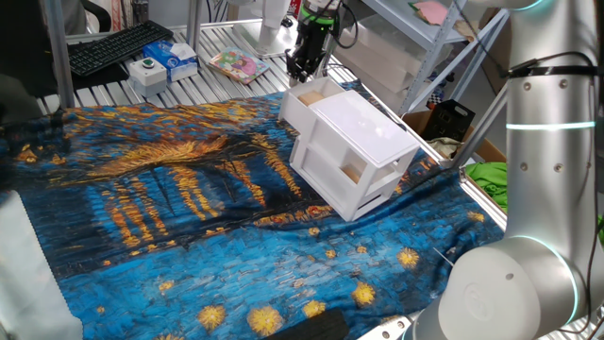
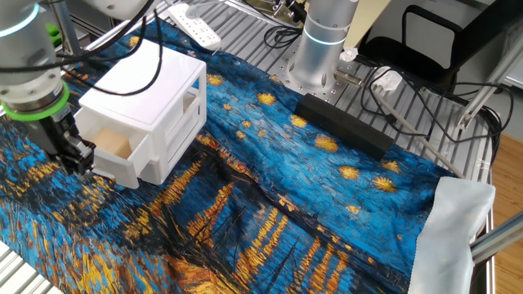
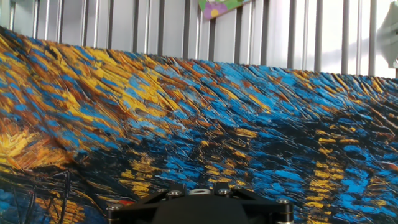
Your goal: Put things in the drawer
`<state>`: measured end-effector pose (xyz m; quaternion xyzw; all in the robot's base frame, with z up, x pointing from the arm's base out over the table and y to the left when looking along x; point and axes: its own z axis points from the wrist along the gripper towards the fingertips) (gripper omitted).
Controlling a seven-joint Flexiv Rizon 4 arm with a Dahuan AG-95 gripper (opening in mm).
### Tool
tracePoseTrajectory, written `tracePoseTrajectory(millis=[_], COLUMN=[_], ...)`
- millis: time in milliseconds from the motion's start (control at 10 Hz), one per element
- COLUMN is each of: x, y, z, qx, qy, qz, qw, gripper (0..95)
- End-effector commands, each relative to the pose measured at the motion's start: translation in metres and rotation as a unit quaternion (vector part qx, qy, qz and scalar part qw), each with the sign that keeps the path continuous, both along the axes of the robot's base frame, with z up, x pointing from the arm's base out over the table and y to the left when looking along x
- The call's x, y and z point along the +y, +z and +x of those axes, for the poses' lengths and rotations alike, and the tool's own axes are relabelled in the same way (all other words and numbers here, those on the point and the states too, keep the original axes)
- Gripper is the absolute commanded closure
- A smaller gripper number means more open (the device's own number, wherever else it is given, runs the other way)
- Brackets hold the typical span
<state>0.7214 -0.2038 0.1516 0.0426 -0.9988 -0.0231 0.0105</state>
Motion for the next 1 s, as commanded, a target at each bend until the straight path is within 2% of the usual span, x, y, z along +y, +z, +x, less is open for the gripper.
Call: tracePoseTrajectory(millis=[100, 400, 1000], x=[0.0008, 0.0008, 0.0024], y=[-0.0009, -0.0016, -0.0001], z=[-0.0021, 0.0005, 0.0044], qx=[0.005, 0.012, 0.016], qy=[0.001, 0.006, 0.006], qz=[-0.002, -0.009, -0.006], qw=[1.0, 0.9999, 0.9998], gripper=[95.0, 95.0, 95.0])
